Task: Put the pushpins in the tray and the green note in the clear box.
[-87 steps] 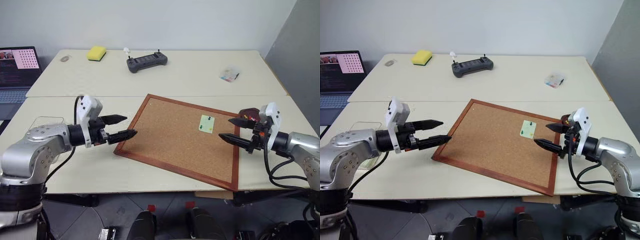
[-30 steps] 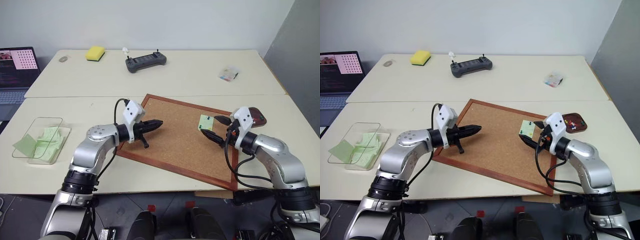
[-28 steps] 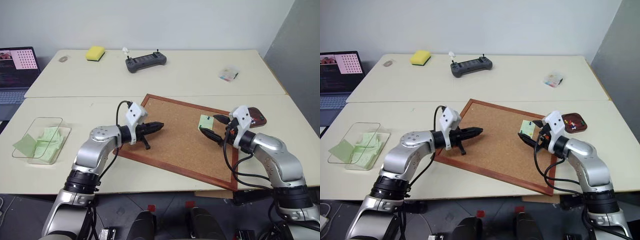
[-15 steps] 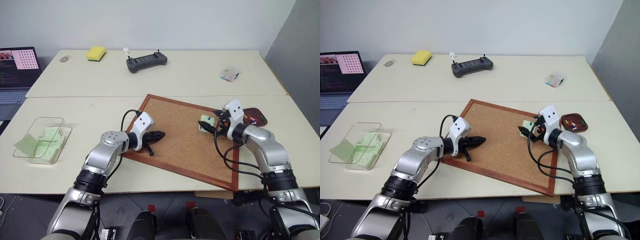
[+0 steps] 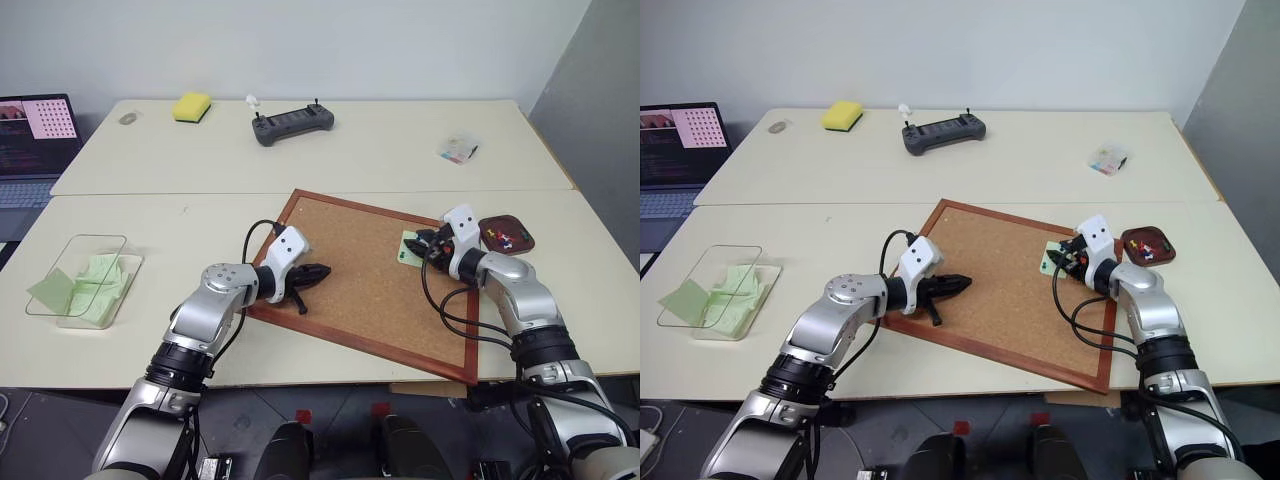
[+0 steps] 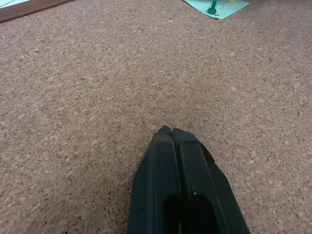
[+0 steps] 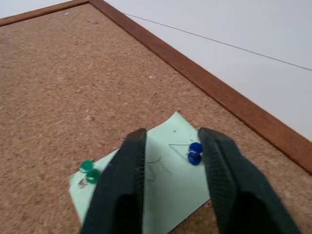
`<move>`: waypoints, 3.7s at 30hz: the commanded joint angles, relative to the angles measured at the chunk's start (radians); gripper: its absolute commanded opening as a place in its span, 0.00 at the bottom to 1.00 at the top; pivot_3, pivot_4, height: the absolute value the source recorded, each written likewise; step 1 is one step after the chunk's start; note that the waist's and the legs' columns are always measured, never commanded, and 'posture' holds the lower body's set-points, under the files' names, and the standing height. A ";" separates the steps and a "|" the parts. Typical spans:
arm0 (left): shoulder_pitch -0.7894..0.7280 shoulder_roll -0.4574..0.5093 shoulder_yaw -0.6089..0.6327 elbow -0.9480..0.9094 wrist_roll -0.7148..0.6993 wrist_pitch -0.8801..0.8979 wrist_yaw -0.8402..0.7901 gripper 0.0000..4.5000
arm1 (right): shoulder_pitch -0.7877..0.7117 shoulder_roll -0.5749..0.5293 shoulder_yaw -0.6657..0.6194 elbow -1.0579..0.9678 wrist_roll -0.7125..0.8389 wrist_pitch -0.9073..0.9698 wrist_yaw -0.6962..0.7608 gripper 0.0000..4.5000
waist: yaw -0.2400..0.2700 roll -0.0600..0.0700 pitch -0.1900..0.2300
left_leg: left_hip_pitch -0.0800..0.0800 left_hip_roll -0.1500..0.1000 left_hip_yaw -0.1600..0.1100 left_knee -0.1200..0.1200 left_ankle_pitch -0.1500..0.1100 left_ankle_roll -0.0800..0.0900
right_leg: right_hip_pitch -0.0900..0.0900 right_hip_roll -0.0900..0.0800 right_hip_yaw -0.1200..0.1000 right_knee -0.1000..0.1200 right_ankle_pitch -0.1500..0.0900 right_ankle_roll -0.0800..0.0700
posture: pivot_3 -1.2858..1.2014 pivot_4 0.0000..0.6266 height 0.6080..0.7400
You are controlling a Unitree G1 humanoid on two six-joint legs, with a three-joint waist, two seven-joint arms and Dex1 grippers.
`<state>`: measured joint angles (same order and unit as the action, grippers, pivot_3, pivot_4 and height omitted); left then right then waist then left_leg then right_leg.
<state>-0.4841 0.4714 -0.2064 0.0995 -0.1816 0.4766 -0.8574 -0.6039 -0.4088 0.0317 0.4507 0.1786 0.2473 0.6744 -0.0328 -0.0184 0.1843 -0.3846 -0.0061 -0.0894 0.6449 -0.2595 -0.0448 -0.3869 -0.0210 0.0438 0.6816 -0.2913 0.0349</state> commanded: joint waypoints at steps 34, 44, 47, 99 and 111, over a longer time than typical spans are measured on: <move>-0.021 -0.017 -0.070 0.071 0.081 0.051 0.039 0.00 | 0.134 -0.121 -0.296 -0.345 0.021 0.116 -0.289 0.01 | 0.005 0.005 -0.003 | 0.005 -0.002 -0.004 0.001 0.000 0.000 | 0.008 0.000 -0.002 0.000 0.001 0.002 | 0.52 0.24 1.00; -0.042 -0.019 -0.073 0.092 0.083 0.047 0.028 0.00 | 0.011 -0.124 -0.358 -0.032 0.082 0.138 -0.304 0.01 | 0.002 0.009 -0.005 | 0.007 -0.001 0.000 0.001 0.001 0.001 | 0.009 0.000 0.001 0.000 0.001 0.002 | 0.52 0.24 1.00; -0.039 -0.016 -0.069 0.090 0.080 0.043 0.023 0.00 | -0.041 -0.124 -0.362 0.078 0.075 0.091 -0.312 0.01 | 0.002 0.009 -0.005 | 0.007 -0.001 -0.001 0.001 0.001 0.002 | 0.009 0.000 0.000 -0.001 0.001 0.002 | 0.52 0.24 1.00; -0.010 -0.005 -0.059 0.041 0.074 0.052 0.029 0.00 | 0.148 -0.086 -0.028 -0.086 0.107 -0.151 0.260 1.00 | 0.001 0.009 -0.006 | 0.008 -0.001 -0.004 0.000 0.001 0.001 | 0.010 0.000 -0.002 -0.002 0.001 0.002 | 0.52 0.24 1.00; -0.020 -0.008 -0.065 0.036 0.072 0.055 0.020 0.00 | 0.111 -0.075 -0.038 0.012 0.083 -0.215 0.250 0.53 | 0.000 0.009 -0.006 | 0.008 -0.001 -0.004 0.000 0.001 0.001 | 0.011 0.000 -0.002 -0.002 0.001 0.002 | 0.52 0.24 1.00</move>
<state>-0.5213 0.4579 -0.2466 0.1228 -0.1326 0.4983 -0.8367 -0.4710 -0.4845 0.0204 0.4686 0.2565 0.0526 0.9172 -0.0323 -0.0095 0.1788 -0.3765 -0.0072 -0.0936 0.6449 -0.2584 -0.0433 -0.3762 -0.0208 0.0418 0.6794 -0.2907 0.0373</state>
